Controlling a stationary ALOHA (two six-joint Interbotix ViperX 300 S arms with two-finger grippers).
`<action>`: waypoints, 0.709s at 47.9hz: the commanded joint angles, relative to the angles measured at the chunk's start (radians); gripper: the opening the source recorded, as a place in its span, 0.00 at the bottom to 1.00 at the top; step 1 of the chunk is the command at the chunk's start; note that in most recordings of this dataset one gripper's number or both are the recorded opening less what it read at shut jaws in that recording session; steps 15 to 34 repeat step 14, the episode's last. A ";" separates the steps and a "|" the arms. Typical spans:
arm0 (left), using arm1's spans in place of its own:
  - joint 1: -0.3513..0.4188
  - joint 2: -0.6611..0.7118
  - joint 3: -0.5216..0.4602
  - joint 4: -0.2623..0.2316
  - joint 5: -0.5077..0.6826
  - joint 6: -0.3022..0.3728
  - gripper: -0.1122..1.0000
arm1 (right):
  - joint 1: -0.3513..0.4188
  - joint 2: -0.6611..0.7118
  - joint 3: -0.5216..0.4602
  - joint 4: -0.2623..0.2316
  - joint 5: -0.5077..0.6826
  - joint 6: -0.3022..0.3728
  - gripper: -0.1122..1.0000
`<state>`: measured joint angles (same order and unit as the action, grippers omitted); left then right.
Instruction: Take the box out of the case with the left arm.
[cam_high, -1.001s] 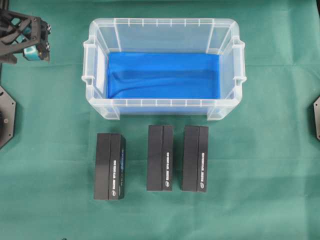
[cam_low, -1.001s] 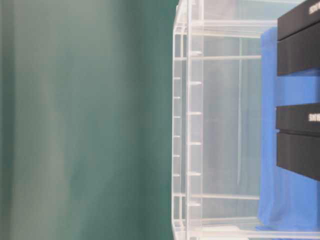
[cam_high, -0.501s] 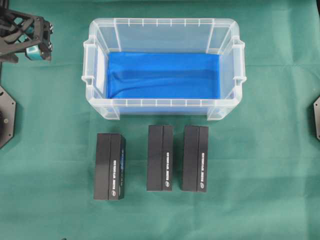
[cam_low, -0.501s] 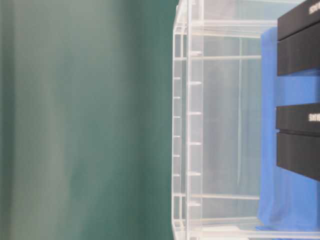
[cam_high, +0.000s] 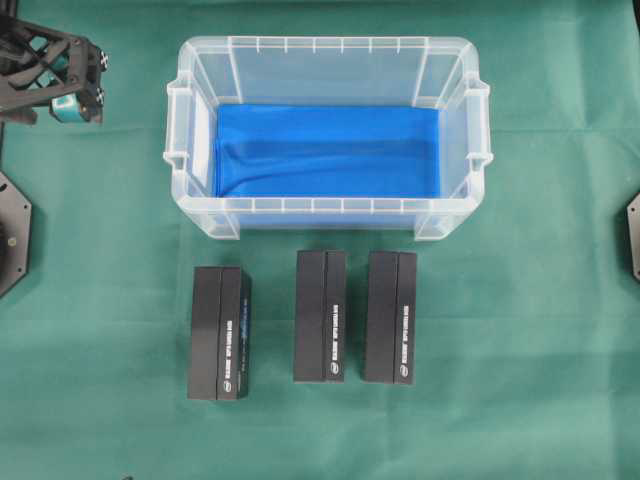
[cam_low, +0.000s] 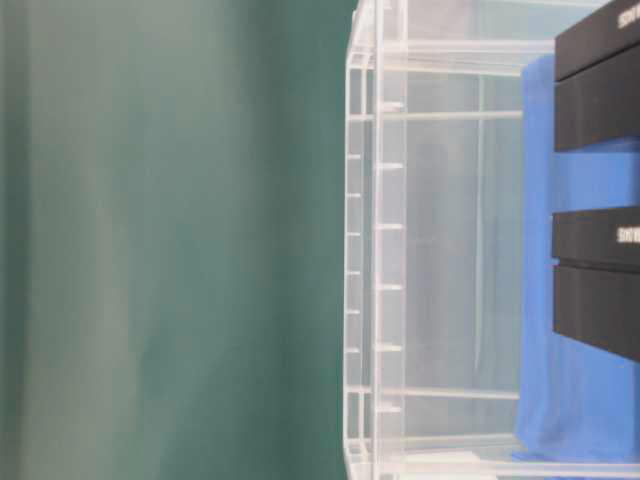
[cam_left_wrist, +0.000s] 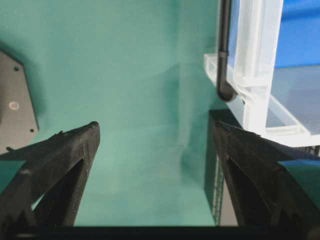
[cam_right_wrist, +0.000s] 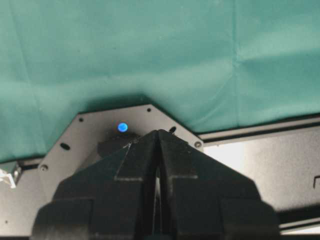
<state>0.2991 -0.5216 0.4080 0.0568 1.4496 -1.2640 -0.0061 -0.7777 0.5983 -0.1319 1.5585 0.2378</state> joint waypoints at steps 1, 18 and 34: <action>0.003 -0.005 -0.028 -0.002 -0.002 -0.002 0.91 | 0.000 0.003 -0.011 -0.002 0.000 0.000 0.10; 0.002 -0.005 -0.028 -0.002 -0.005 0.000 0.91 | 0.000 0.005 -0.011 0.000 -0.002 0.000 0.10; 0.002 -0.005 -0.028 -0.002 -0.005 0.000 0.91 | 0.000 0.005 -0.011 0.000 -0.002 0.000 0.10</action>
